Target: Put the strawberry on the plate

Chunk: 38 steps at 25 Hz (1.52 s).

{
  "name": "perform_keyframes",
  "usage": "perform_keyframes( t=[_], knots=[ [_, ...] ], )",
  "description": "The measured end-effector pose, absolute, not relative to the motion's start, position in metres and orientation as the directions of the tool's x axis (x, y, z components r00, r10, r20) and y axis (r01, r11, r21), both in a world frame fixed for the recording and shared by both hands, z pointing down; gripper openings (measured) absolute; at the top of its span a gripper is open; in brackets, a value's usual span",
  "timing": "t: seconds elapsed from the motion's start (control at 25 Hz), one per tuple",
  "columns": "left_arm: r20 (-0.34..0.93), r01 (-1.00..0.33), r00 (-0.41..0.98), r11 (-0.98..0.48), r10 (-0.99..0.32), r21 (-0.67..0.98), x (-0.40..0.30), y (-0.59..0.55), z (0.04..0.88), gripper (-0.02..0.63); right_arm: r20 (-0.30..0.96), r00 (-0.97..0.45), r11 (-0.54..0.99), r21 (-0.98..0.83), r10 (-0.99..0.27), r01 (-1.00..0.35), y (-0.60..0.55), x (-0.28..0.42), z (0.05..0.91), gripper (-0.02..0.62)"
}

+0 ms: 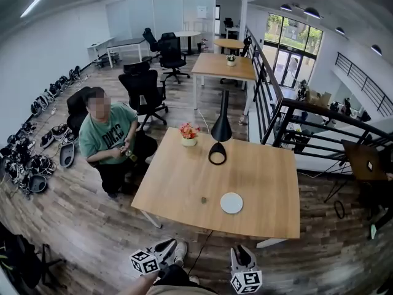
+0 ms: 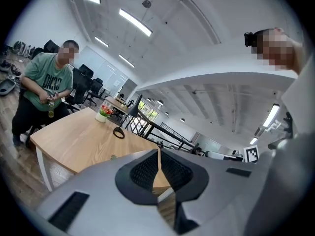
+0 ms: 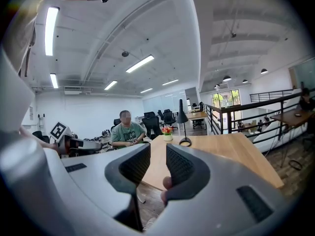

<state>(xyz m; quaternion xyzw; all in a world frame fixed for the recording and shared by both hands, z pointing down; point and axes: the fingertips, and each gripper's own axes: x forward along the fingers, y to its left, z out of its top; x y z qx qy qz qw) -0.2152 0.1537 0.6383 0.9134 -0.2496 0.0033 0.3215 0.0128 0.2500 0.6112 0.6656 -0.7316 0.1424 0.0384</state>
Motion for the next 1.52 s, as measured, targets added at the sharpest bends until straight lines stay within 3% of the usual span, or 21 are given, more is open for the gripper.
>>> perform_keyframes(
  t=[1.52],
  knots=[
    [0.143, -0.379, 0.915, -0.687, -0.376, 0.620, -0.193, -0.080, 0.646, 0.005, 0.291, -0.050, 0.013, -0.128, -0.955, -0.992, 0.026, 0.009, 0.595, 0.086]
  ],
)
